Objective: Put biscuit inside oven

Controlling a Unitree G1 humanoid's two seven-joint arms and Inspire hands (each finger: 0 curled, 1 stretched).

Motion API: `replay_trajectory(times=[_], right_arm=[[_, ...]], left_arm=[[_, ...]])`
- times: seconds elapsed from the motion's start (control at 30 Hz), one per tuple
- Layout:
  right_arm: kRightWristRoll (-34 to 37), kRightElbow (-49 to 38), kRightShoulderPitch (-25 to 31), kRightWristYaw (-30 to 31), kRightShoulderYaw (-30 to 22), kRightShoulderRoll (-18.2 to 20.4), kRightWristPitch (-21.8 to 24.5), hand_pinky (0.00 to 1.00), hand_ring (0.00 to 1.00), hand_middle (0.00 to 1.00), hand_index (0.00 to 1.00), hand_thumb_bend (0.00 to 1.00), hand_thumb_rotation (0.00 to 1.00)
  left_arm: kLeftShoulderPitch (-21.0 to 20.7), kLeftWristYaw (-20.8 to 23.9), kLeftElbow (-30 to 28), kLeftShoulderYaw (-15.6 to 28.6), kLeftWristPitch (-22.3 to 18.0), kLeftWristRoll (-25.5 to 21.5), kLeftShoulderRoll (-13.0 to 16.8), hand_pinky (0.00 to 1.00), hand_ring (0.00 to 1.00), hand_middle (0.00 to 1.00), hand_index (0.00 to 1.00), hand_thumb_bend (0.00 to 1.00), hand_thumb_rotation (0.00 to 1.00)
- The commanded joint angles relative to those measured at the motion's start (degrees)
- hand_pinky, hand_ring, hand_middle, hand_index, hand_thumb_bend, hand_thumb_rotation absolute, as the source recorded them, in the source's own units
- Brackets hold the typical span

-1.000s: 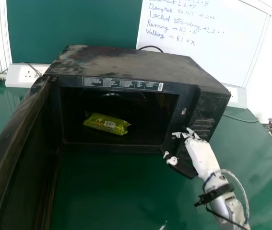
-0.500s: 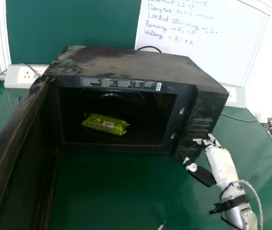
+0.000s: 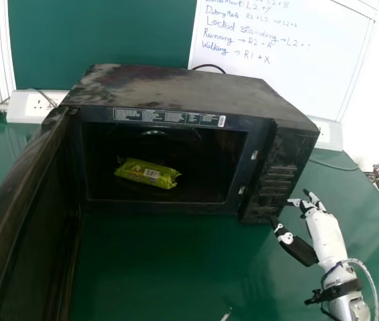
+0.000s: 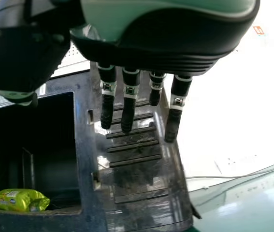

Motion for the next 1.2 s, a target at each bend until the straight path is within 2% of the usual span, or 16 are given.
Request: replay_trajectory(times=[0.0,0.13,0.27,0.47,0.67,0.77,0.97,1.17], right_arm=[[0.64,0.38,1.08,-0.85,-1.18,-1.02,-0.78,0.61,0.75,0.78,0.76,0.75,0.50],[0.70,0.52,1.57,-0.76,-1.73,-1.11,-0.66,0.62,0.75,0.78,0.76,0.74,0.53],[1.13,-0.33,2.01,0.07,-2.22,-0.88,0.70,0.64,0.76,0.79,0.77,0.74,0.55],[1.86,-0.18,1.99,0.09,-2.18,-0.89,0.82,0.64,0.77,0.79,0.77,0.74,0.56],[2.21,0.93,1.40,-0.08,-2.12,-1.17,-0.24,0.63,0.76,0.78,0.77,0.74,0.57],[2.24,1.33,1.16,-0.11,-2.06,-1.32,-0.64,0.63,0.76,0.78,0.77,0.74,0.57],[2.14,2.27,0.89,-0.80,-2.05,-1.30,-1.08,0.64,0.75,0.76,0.76,0.75,0.57],[1.99,2.07,1.31,-0.73,-2.38,-1.56,-0.80,0.64,0.75,0.77,0.77,0.75,0.57]], left_arm=[[-0.04,-0.82,0.37,0.03,-0.78,-0.56,-0.42,0.83,0.91,0.95,0.98,1.00,0.47],[-0.46,-1.12,1.42,0.17,-1.98,-0.03,-1.40,0.83,0.91,0.95,0.98,1.00,0.48],[-1.29,-0.79,3.24,0.17,-4.98,1.69,-2.49,0.81,0.90,0.94,0.97,1.00,0.49],[-1.93,0.17,5.99,-0.48,-11.24,7.35,-2.48,0.82,0.92,0.96,1.00,1.00,0.56],[-3.84,0.78,10.28,-1.46,-19.46,11.09,-2.28,0.80,0.92,0.96,1.00,1.00,0.61],[-3.95,1.50,10.87,-2.30,-20.67,12.00,-1.78,0.80,0.92,0.96,1.00,1.00,0.60],[-3.64,6.77,11.56,-2.70,-24.41,18.70,-1.67,0.77,0.90,0.95,1.00,1.00,0.63],[-3.81,8.34,12.85,-4.49,-27.11,19.95,-0.24,0.82,0.92,0.96,1.00,1.00,0.59]])
